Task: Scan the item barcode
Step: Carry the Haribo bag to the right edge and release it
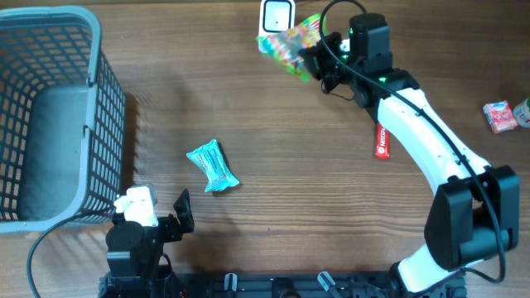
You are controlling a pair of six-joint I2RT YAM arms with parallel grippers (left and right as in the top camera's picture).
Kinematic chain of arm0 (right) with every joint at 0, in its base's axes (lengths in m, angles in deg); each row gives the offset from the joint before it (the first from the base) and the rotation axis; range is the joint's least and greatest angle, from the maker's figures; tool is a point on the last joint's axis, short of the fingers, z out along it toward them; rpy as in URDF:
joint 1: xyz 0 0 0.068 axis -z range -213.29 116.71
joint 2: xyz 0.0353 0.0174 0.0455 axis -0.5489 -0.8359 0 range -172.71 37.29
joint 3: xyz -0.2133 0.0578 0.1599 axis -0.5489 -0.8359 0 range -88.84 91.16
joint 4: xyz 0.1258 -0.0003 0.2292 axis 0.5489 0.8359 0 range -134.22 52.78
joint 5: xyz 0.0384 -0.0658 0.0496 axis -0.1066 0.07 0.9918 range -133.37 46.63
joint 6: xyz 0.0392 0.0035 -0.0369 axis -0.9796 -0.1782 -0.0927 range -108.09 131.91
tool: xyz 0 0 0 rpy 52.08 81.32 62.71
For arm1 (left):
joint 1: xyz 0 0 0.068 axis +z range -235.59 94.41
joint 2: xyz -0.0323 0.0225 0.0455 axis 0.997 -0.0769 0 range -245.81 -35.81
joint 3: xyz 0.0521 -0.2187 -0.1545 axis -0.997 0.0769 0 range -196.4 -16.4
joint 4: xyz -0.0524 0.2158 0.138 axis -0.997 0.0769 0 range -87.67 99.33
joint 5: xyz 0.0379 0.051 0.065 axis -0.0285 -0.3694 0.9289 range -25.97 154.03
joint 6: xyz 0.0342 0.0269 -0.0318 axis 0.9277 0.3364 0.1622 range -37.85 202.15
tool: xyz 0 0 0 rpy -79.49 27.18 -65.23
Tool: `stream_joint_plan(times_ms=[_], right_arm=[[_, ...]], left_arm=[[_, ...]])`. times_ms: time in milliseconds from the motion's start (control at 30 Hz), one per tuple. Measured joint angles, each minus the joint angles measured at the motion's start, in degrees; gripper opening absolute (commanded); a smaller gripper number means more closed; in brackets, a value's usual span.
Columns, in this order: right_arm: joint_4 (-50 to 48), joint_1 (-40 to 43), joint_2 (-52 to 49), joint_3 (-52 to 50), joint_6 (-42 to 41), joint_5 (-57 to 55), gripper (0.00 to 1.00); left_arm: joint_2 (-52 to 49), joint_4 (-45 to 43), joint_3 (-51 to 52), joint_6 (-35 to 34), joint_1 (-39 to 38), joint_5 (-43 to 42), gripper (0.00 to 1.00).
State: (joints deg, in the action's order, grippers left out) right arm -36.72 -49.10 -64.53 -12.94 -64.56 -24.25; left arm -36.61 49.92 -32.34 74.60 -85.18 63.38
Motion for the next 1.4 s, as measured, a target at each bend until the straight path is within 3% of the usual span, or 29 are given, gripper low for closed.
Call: stream_joint_plan(times_ms=[133, 433, 700, 867, 967, 1100, 1200, 1400], right_arm=[[-0.96, 0.00, -7.61, 6.91, 0.66, -7.91, 0.05], [9.73, -3.54, -27.93, 34.56, 3.74, -20.37, 0.05], [17.35, -4.90, -28.81, 36.96, 6.29, -28.63, 0.05], [33.97, -1.99, -26.58, 38.91, 7.58, -30.29, 0.05], [48.26, 5.01, -19.39, 39.56, 8.00, -36.11, 0.05], [56.68, 19.63, -14.34, 41.33, 8.68, -42.66, 0.05], [51.89, 31.69, -15.74, 39.98, 13.53, -44.26, 0.05], [42.73, 41.92, -27.26, 39.17, 24.70, -39.91, 0.05]], left_arm=[[0.00, 0.00, 0.00, 0.00, 0.00, 0.00, 1.00], [0.00, 0.00, 0.00, 0.00, 0.00, 0.00, 1.00], [0.00, 0.00, 0.00, 0.00, 0.00, 0.00, 1.00], [0.00, 0.00, 0.00, 0.00, 0.00, 0.00, 1.00], [0.00, 0.00, 0.00, 0.00, 0.00, 0.02, 1.00], [0.00, 0.00, 0.00, 0.00, 0.00, 0.00, 1.00], [0.00, 0.00, 0.00, 0.00, 0.00, 0.00, 1.00], [0.00, 0.00, 0.00, 0.00, 0.00, 0.00, 1.00]])
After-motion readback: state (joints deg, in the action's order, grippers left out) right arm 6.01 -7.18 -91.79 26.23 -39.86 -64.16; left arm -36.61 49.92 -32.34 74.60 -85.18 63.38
